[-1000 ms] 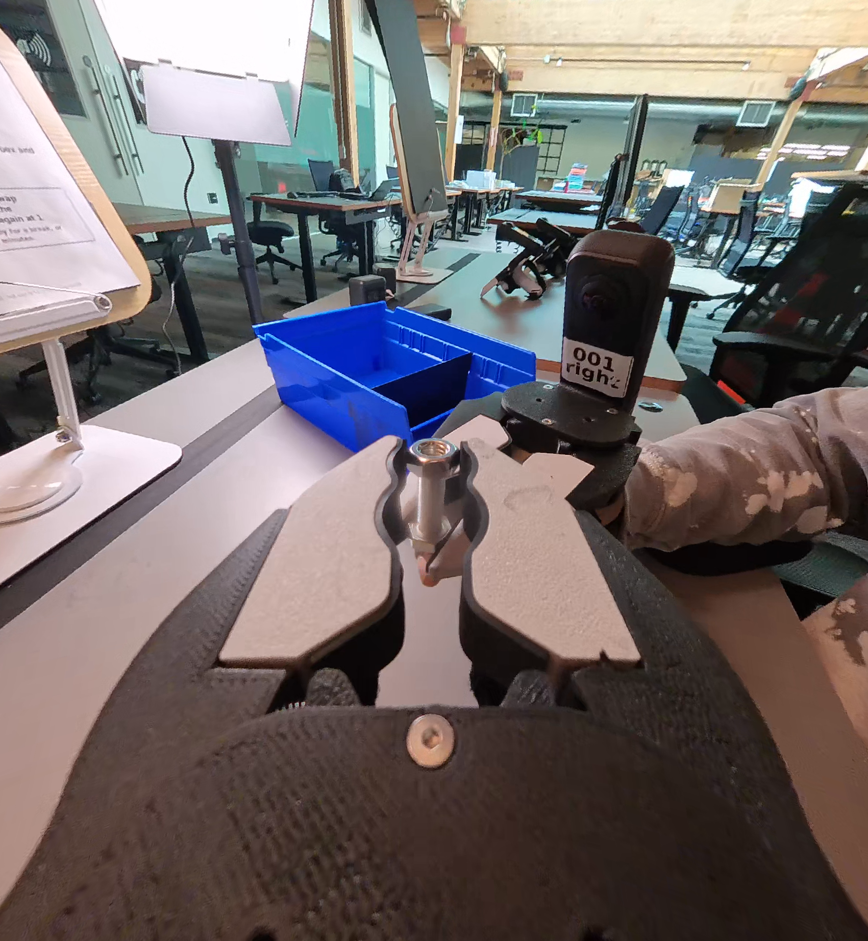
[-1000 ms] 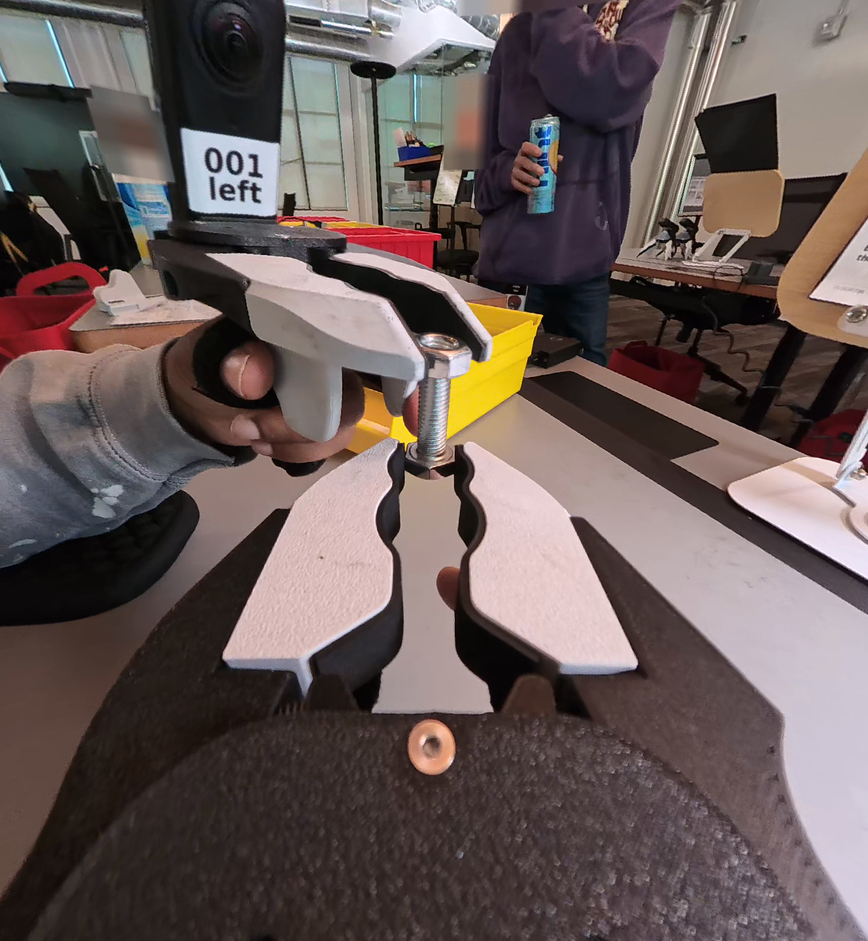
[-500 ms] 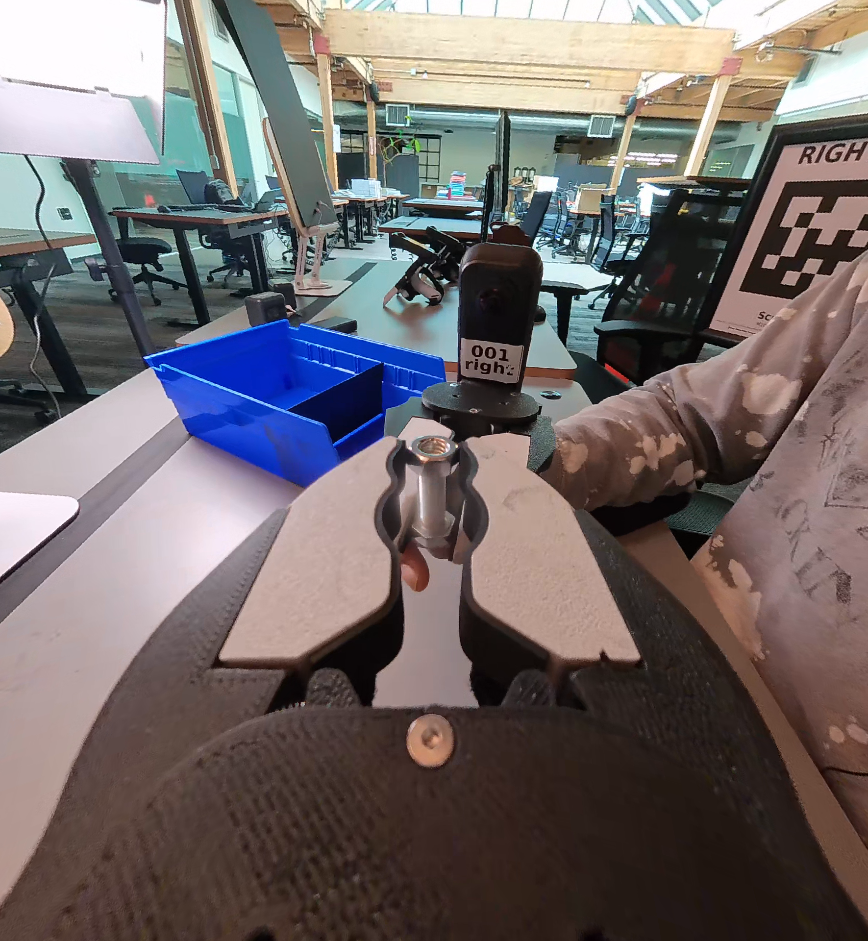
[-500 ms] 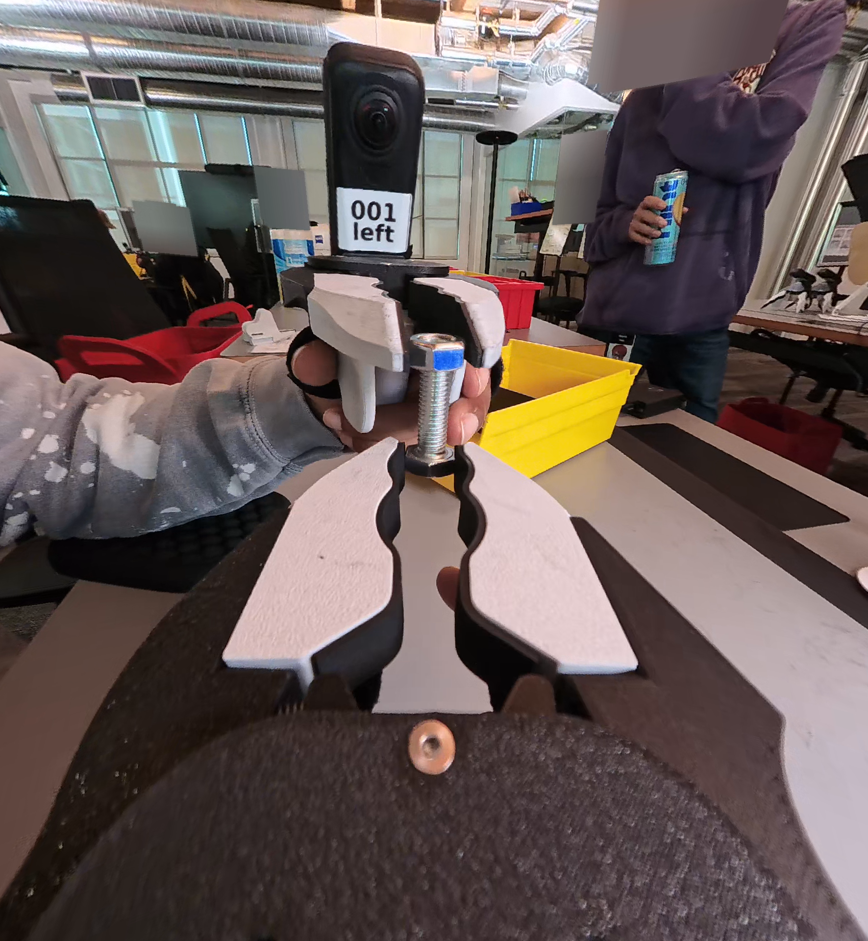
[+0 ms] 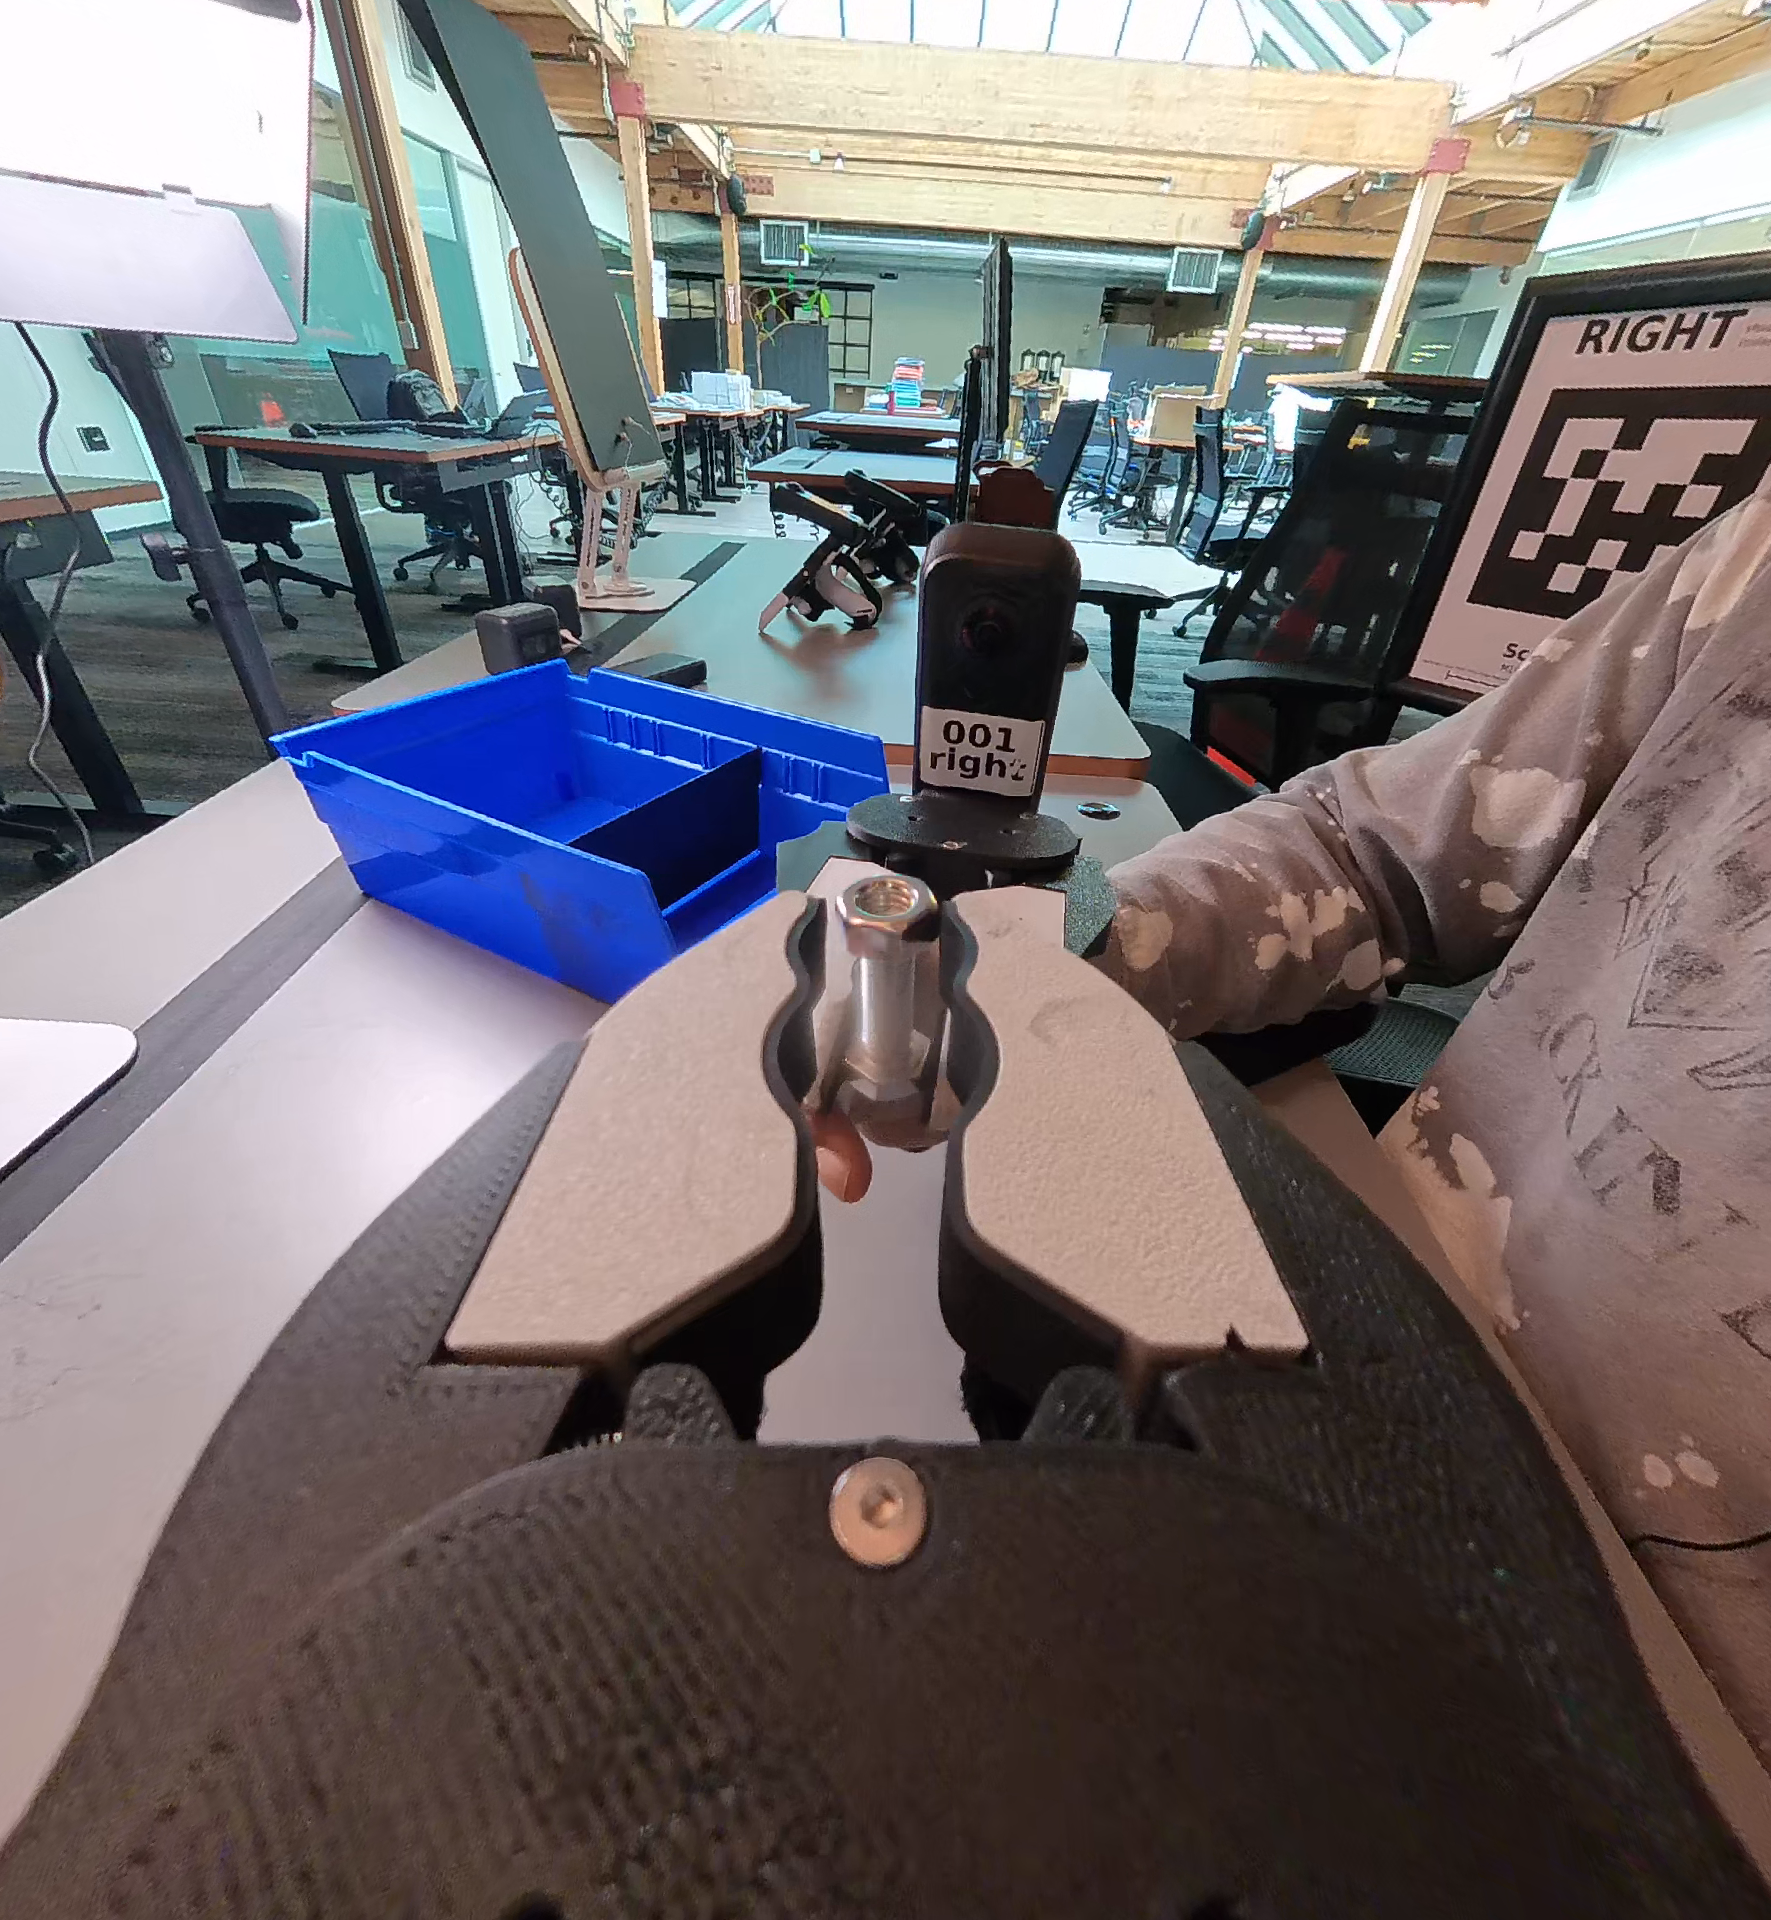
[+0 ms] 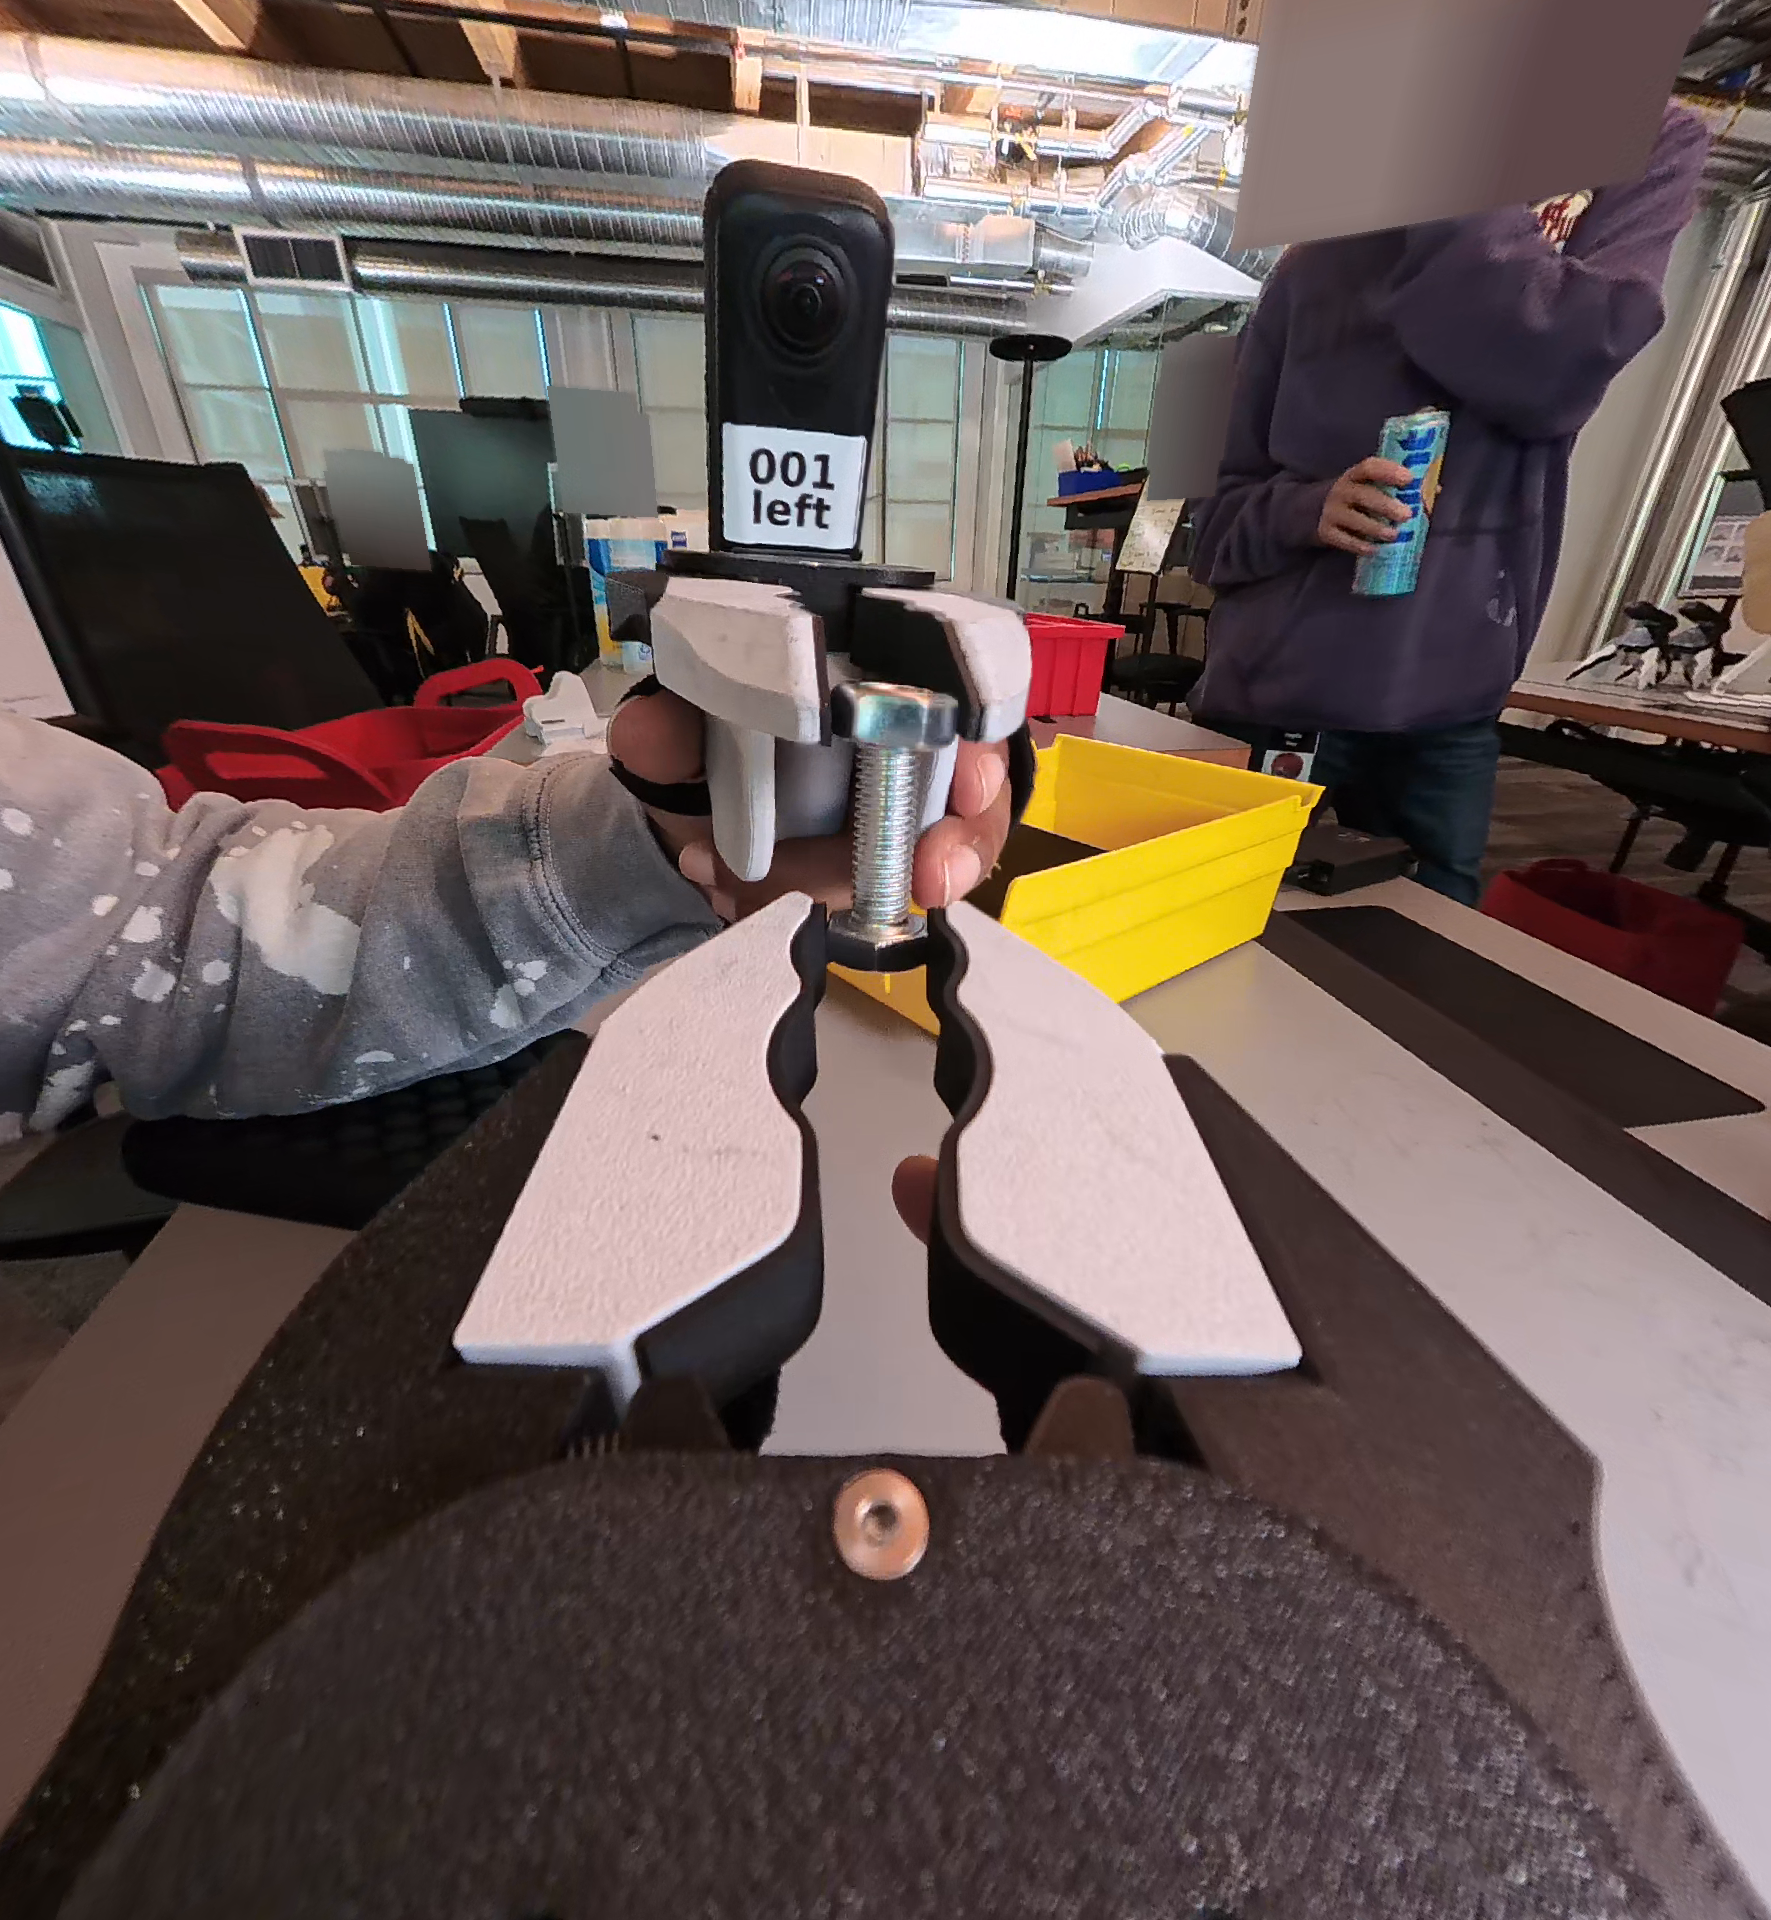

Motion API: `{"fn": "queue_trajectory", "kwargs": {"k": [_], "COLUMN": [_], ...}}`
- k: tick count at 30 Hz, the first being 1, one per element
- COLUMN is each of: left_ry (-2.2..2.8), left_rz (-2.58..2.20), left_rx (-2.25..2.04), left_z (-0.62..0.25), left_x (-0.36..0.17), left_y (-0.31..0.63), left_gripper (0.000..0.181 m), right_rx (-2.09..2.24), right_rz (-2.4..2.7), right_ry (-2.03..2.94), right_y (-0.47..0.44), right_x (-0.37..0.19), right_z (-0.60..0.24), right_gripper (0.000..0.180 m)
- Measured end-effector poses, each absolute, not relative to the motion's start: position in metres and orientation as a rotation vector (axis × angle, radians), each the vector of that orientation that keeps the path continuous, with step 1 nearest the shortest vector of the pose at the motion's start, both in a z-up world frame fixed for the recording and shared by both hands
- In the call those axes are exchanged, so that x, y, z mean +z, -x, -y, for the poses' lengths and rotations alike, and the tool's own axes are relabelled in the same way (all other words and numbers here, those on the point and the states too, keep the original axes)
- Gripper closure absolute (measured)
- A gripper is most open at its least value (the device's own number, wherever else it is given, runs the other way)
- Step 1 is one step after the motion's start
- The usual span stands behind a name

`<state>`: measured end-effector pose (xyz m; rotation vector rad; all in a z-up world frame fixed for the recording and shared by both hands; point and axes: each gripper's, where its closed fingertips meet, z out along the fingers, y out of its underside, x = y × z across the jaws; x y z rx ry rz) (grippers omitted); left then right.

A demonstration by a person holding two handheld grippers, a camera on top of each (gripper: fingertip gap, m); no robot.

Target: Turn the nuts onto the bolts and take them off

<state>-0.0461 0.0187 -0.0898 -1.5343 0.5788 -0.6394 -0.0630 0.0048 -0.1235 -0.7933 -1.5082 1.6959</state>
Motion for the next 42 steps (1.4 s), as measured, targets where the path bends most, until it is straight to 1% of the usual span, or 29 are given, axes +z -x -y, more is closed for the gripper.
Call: {"fn": "queue_trajectory", "kwargs": {"k": [13, 18, 24, 33, 34, 35, 37, 42], "left_ry": [1.508, 1.516, 1.525, 1.498, 1.503, 1.515, 1.511, 1.486], "left_rz": [-0.545, -0.535, -0.463, -0.470, -0.456, -0.423, -0.394, -0.411], "left_rx": [-0.635, -0.648, -0.600, -0.660, -0.665, -0.642, -0.608, -0.627], "left_z": [-0.016, -0.019, -0.024, -0.025, -0.026, -0.029, -0.029, -0.028], "left_x": [-0.084, -0.085, -0.084, -0.075, -0.074, -0.074, -0.074, -0.062], "left_y": [0.054, 0.050, 0.066, 0.052, 0.055, 0.062, 0.072, 0.066], "left_gripper": [0.161, 0.157, 0.162, 0.153, 0.153, 0.161, 0.161, 0.155], "right_rx": [1.710, 1.676, 1.728, 1.684, 1.691, 1.711, 1.726, 1.676], "right_rz": [1.472, 1.465, 1.430, 1.424, 1.417, 1.409, 1.391, 1.380], "right_ry": [0.775, 0.805, 0.756, 0.800, 0.796, 0.775, 0.762, 0.786], "right_y": [0.060, 0.064, 0.056, 0.061, 0.060, 0.058, 0.054, 0.063], "right_x": [-0.117, -0.119, -0.108, -0.108, -0.107, -0.103, -0.097, -0.088], "right_z": [-0.007, -0.011, -0.011, -0.014, -0.014, -0.013, -0.015, -0.024], "right_gripper": [0.162, 0.162, 0.162, 0.162, 0.162, 0.162, 0.162, 0.162]}}
